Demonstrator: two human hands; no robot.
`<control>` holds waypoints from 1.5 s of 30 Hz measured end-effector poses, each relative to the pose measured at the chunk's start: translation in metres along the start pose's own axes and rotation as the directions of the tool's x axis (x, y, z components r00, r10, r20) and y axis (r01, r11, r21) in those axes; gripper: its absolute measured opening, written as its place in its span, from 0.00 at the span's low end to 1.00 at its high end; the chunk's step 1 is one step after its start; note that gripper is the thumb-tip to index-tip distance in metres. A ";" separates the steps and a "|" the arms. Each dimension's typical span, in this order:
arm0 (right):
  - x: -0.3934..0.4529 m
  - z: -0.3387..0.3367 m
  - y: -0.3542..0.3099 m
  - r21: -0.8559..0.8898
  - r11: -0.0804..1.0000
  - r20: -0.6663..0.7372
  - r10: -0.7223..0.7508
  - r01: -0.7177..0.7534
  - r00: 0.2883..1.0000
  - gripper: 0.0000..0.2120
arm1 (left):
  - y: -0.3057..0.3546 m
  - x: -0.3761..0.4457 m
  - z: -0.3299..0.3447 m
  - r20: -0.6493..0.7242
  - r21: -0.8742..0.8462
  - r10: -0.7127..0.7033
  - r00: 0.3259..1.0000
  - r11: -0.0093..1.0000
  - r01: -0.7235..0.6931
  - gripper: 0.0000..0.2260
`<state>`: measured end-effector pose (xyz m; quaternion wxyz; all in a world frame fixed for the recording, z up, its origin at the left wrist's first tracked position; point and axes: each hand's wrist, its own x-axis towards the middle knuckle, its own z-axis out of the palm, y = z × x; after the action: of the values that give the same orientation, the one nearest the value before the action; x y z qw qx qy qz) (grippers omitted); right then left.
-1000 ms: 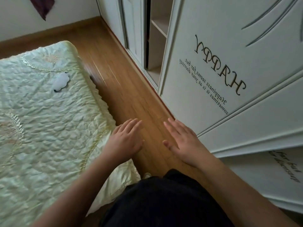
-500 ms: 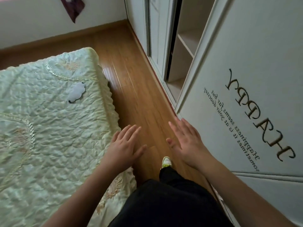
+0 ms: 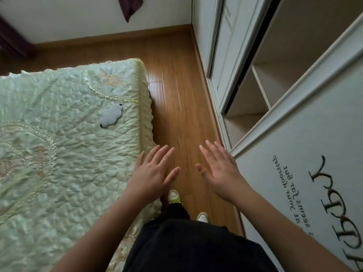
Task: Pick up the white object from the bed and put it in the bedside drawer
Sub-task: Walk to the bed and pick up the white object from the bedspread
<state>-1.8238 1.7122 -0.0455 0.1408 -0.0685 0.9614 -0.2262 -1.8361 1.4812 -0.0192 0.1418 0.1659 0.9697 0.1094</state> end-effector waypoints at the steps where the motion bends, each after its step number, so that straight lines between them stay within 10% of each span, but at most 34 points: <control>1: 0.014 -0.002 0.000 0.001 1.000 0.016 -0.005 0.005 1.000 0.33 | -0.009 0.008 -0.001 0.003 -0.007 -0.025 1.000 1.000 0.025 0.35; 31: 0.454 -0.116 -0.031 -0.030 0.968 0.181 -0.238 0.248 0.954 0.34 | -0.199 0.311 -0.098 -0.039 -0.114 -0.347 0.937 0.933 0.341 0.28; 45: 0.591 -0.110 -0.094 -0.053 0.728 0.455 -0.592 0.684 0.665 0.31 | -0.213 0.333 -0.103 -0.023 -0.233 -0.719 0.695 0.679 0.696 0.29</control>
<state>-2.4125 1.5593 -0.0506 0.2407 -0.4632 0.8424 -0.1339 -2.2316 1.3853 -0.0578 0.1344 -0.2441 0.9478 0.1551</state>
